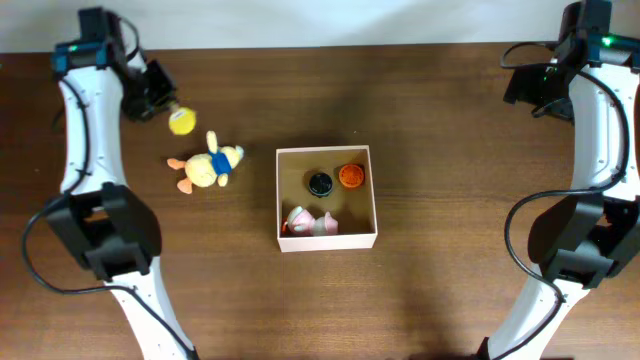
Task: Pack container
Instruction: 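Lift the rattle and carry it over the box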
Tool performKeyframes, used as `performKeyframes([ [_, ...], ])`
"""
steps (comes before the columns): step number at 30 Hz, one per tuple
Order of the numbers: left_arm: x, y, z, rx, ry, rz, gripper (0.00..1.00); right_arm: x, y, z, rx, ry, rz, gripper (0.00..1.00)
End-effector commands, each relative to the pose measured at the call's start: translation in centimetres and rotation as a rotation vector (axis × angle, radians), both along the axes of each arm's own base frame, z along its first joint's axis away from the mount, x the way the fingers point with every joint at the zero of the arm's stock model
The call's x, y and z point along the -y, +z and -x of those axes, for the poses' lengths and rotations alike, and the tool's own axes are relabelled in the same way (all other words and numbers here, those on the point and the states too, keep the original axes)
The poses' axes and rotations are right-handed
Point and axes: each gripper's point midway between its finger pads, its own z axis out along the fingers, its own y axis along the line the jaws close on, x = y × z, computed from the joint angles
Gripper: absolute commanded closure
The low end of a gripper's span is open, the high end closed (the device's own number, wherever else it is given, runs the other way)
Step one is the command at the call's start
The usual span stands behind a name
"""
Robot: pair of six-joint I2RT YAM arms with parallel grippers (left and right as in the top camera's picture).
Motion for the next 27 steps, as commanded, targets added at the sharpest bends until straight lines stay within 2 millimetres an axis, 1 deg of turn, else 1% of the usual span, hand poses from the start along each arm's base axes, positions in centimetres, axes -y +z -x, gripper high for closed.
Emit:
performKeyframes([
  [1, 4.4, 2.9, -0.9, 0.077, -0.123, -0.002, 0.93, 0.0, 0.6, 0.1, 0.014, -0.011, 0.001, 0.01],
  [3, 6.5, 3.8, -1.0, 0.097, -0.163, -0.003, 0.94, 0.0, 0.6, 0.1, 0.014, -0.011, 0.001, 0.01],
  [4, 8.2, 4.3, -0.9, 0.107, -0.195, -0.002, 0.94, 0.0, 0.6, 0.1, 0.014, -0.011, 0.001, 0.01],
  [6, 10.4, 4.6, -0.7, 0.115, -0.236, -0.001, 0.94, 0.0, 0.6, 0.1, 0.014, -0.011, 0.001, 0.01],
  [8, 12.9, 4.6, -0.1, 0.108, -0.285, 0.003, 0.93, 0.0, 0.6, 0.1, 0.014, -0.011, 0.001, 0.01],
  [10, 15.5, 4.4, 0.9, 0.086, -0.335, 0.004, 0.93, 0.0, 0.6, 0.1, 0.014, -0.011, 0.001, 0.01],
  [16, 21.0, 3.7, 3.7, 0.037, -0.448, -0.041, 0.94, 0.0, 0.6, 0.1, 0.014, -0.011, 0.001, 0.01],
  [19, 22.8, 3.1, 5.2, 0.008, -0.490, -0.112, 0.94, 0.0, 0.6, 0.1, 0.014, -0.011, 0.001, 0.01],
  [21, 23.7, 2.8, 6.3, -0.017, -0.514, -0.160, 0.94, 0.0, 0.6, 0.1, 0.014, -0.011, 0.001, 0.01],
  [24, 24.2, 2.2, 8.0, -0.062, -0.544, -0.237, 0.94, 0.0, 0.6, 0.1, 0.014, -0.011, 0.001, 0.01],
  [27, 24.1, 2.0, 9.2, -0.096, -0.544, -0.318, 0.94, 0.0, 0.6, 0.1, 0.014, -0.011, 0.001, 0.01],
])
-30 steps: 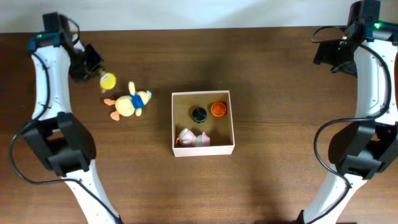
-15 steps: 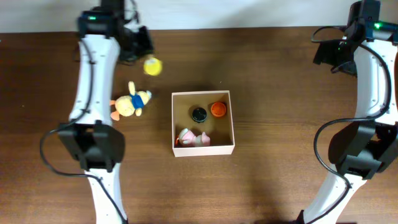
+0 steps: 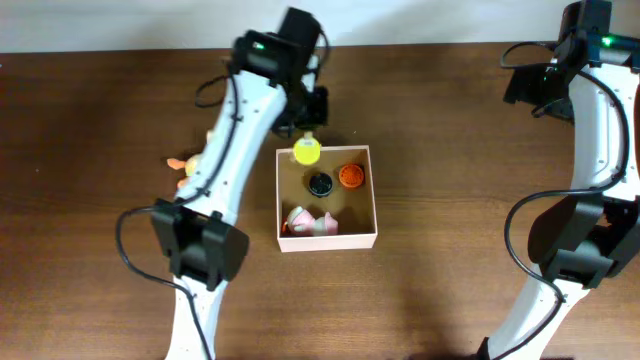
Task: Pack container
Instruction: 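Lift the rattle and carry it over the box, then lower the rattle into the box and open the left gripper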
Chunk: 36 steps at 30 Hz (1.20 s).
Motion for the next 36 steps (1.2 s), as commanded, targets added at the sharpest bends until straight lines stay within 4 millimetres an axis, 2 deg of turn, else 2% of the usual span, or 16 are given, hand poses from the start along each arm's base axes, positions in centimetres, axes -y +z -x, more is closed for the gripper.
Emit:
performKeyframes([
  [1, -1.4, 0.0, 0.0, 0.042, 0.021, -0.148, 0.94, 0.0, 0.6, 0.1, 0.015, -0.011, 0.000, 0.01],
  [7, -2.2, -1.5, 0.6, 0.022, 0.113, -0.235, 0.95, 0.0, 0.6, 0.1, 0.015, -0.011, 0.000, 0.01],
  [15, -2.5, -7.3, 1.5, -0.067, 0.124, -0.282, 0.98, 0.0, 0.6, 0.1, 0.015, -0.011, 0.000, 0.01],
  [18, -2.8, -8.6, 2.0, -0.092, 0.141, -0.293, 0.98, 0.0, 0.6, 0.1, 0.015, -0.011, 0.000, 0.01],
  [28, -2.4, -9.0, 2.5, -0.119, 0.182, -0.272, 0.98, 0.0, 0.6, 0.1, 0.015, -0.011, 0.000, 0.01],
  [36, -0.8, -9.0, 4.6, -0.162, 0.160, -0.277, 0.98, 0.0, 0.6, 0.1, 0.015, -0.011, 0.000, 0.01],
])
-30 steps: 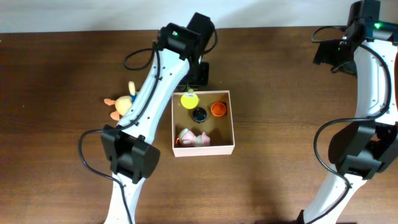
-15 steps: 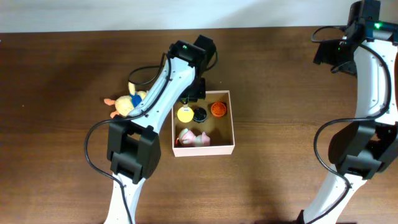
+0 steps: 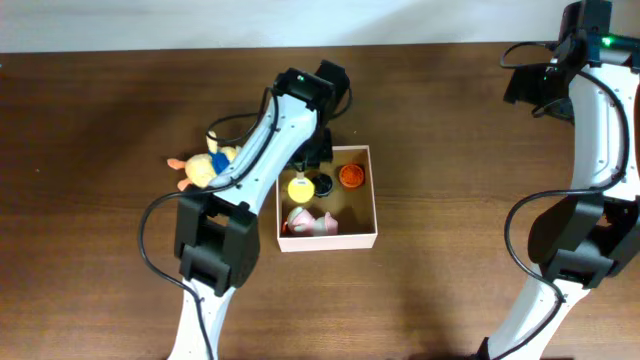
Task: Pack container
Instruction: 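Lower the rattle into the box and open the left gripper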
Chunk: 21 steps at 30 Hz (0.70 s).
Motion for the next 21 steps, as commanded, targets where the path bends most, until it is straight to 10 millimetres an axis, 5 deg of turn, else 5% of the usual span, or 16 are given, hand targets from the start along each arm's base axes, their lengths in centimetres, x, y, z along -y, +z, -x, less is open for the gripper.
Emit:
performKeyframes([
  [1, 1.3, -0.6, 1.5, -0.040, -0.008, 0.003, 0.98, -0.1, 0.6, 0.1, 0.014, -0.011, 0.001, 0.01],
  [13, 1.1, -0.7, 1.2, 0.004, -0.003, -0.060, 0.98, -0.1, 0.6, 0.1, 0.014, -0.011, 0.001, 0.01],
  [21, 0.1, -2.9, 1.6, -0.019, 0.019, -0.087, 0.98, -0.1, 0.6, 0.1, 0.014, -0.011, 0.001, 0.01],
])
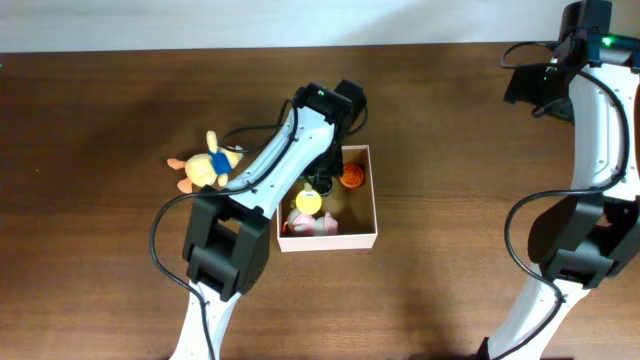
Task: Pack container
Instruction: 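Lower the rattle into the box and open the left gripper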
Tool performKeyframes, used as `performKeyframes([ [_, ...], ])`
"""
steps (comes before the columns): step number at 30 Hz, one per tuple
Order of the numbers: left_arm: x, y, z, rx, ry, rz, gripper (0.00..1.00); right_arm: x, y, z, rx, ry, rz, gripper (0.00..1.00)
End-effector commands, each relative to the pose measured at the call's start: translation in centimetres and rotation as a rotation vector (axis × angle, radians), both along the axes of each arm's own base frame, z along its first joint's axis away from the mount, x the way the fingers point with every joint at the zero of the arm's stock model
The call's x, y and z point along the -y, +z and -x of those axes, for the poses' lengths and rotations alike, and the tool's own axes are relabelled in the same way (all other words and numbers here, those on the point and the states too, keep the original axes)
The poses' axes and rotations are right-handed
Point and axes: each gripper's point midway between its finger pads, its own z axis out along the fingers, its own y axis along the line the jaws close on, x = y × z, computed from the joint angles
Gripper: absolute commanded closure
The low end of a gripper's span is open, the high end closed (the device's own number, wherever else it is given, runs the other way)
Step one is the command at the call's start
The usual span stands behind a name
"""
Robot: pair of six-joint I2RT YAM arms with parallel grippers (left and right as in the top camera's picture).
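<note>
The container is an open cardboard box (371, 236) at the table's middle. Inside lie a black round piece (321, 184), an orange piece (350, 176) and a pink toy (312, 224). My left gripper (311, 193) reaches down into the box from the back left, with a yellow round toy (307, 202) at its tip, low inside the box beside the pink toy. Its fingers are mostly hidden under the wrist. A yellow plush duck with a blue shirt (207, 168) lies on the table left of the box. My right gripper (528, 92) hangs at the far right back, away from everything.
The left arm (270, 150) slants across the table between the plush duck and the box. The right arm's links (590, 150) stand along the right edge. A white wall strip (300, 20) borders the table at the back.
My left gripper has gone a little further right and deeper into the box, and the yellow toy with it now sits lower, next to the pink toy. The right arm has not moved.
My left gripper first held the yellow toy at the back left of the table, near the plush duck. Then it held the toy over the box's back rim, then inside the box's left half, and now low in the box.
</note>
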Motion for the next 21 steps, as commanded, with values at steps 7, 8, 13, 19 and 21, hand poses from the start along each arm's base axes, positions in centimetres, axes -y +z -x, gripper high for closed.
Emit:
performKeyframes([
  [7, -1.0, -1.9, 0.0, -0.006, 0.025, -0.034, 0.98, 0.0, 0.6, 0.1, 0.014, -0.011, 0.001, 0.01],
  [8, -1.2, -1.9, -0.2, -0.001, 0.028, -0.036, 0.98, 0.0, 0.6, 0.1, 0.014, -0.011, 0.001, 0.01],
  [13, -2.6, -1.9, -1.0, 0.008, 0.062, -0.041, 0.98, 0.0, 0.6, 0.1, 0.014, -0.011, 0.001, 0.01],
  [19, -4.2, -1.9, -2.1, 0.016, 0.095, -0.037, 0.98, 0.0, 0.6, 0.1, 0.014, -0.011, 0.001, 0.01],
  [21, -4.4, -1.9, -2.3, 0.018, 0.098, -0.036, 0.98, 0.0, 0.6, 0.1, 0.014, -0.011, 0.001, 0.01],
])
